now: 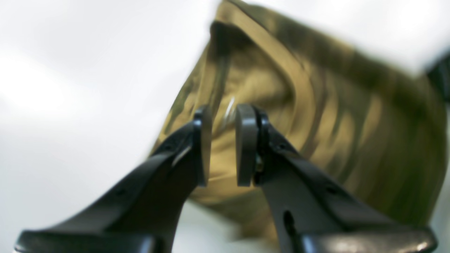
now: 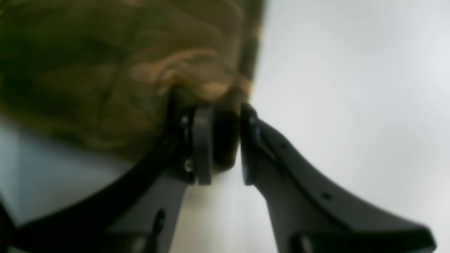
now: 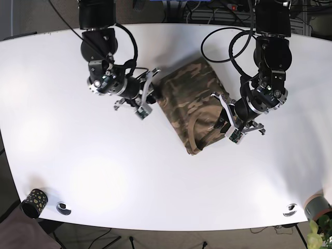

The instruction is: Fold the T-shirt properly

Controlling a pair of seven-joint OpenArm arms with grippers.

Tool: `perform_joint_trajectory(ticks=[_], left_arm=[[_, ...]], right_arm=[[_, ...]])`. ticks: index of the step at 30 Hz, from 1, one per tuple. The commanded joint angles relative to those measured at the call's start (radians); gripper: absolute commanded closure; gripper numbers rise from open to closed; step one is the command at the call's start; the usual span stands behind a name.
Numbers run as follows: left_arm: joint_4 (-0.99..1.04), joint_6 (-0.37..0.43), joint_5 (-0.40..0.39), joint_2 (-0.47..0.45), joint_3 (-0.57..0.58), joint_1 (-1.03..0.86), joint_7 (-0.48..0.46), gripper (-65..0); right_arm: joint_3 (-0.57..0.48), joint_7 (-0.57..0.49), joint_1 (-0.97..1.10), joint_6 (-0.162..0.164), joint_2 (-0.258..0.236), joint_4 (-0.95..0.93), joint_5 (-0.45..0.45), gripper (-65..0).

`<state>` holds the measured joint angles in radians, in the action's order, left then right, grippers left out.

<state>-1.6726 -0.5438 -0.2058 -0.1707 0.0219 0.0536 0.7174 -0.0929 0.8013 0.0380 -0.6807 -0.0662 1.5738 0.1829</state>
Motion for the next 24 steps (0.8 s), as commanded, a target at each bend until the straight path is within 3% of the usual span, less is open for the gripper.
perform_joint_trajectory(ticks=[1, 4, 9, 15, 18, 24], left_arm=[[-0.019, 0.024, -0.017, 0.000, 0.000, 0.018, -0.022, -11.4], [-0.018, 0.066, -0.017, 0.001, 0.000, 0.018, -0.022, -11.4], [-0.018, 0.121, -0.016, 0.026, 0.000, 0.016, -0.023, -14.9], [-0.019, 0.248, -0.016, 0.030, 0.005, -0.024, -0.081, -29.0], [-0.021, 0.259, -0.016, 0.030, 0.006, -0.074, -0.143, -34.3], [-0.010, 0.261, 0.001, 0.026, 0.023, -0.168, -0.215, -35.0]], right_arm=[[-0.071, 0.011, 0.013, -0.017, 0.013, 0.084, 0.033, -12.2], [-0.161, 0.048, 0.047, -0.017, 0.055, 0.155, 0.025, -12.2], [-0.161, 0.063, 0.059, -0.017, 0.076, 0.213, 0.031, -12.2], [-0.049, 0.063, 0.049, -0.017, 0.075, 0.199, 0.031, -12.2], [-0.011, 0.063, 0.026, -0.017, 0.070, 0.182, 0.025, -12.2], [0.071, 0.063, 0.001, -0.017, 0.061, 0.142, 0.033, -12.2]])
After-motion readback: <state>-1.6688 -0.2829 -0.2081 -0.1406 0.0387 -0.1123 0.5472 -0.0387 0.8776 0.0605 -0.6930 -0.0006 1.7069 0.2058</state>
